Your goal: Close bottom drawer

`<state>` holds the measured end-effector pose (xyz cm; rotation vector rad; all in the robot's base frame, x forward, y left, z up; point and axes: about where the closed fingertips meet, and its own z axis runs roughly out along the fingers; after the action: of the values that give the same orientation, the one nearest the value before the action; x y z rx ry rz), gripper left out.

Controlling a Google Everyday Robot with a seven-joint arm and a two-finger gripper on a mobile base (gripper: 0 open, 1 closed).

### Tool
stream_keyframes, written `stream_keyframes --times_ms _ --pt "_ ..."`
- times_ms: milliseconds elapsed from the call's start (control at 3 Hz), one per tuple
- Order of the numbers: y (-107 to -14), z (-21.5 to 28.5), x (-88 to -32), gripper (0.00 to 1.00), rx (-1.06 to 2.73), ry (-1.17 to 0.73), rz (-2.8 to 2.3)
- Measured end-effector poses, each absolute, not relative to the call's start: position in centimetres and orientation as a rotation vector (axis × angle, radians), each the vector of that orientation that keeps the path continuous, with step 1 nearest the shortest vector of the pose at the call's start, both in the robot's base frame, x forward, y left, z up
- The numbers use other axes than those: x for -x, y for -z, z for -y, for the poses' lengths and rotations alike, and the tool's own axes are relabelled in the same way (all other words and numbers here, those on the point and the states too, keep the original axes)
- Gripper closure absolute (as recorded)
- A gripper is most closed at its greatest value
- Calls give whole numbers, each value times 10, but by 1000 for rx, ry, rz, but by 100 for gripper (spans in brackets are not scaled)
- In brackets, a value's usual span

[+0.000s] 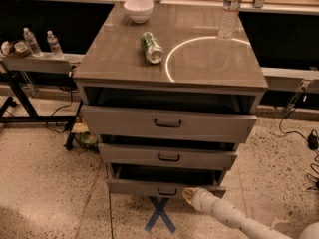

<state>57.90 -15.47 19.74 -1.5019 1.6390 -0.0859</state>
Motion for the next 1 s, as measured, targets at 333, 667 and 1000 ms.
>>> stream_keyframes --times_ms 333,667,1000 --pt "-204 138 -605 100 1481 103 -1592" --pt "-204 130 -617 100 1464 110 -1577" --pt "-204 129 -625 100 1442 121 -1573"
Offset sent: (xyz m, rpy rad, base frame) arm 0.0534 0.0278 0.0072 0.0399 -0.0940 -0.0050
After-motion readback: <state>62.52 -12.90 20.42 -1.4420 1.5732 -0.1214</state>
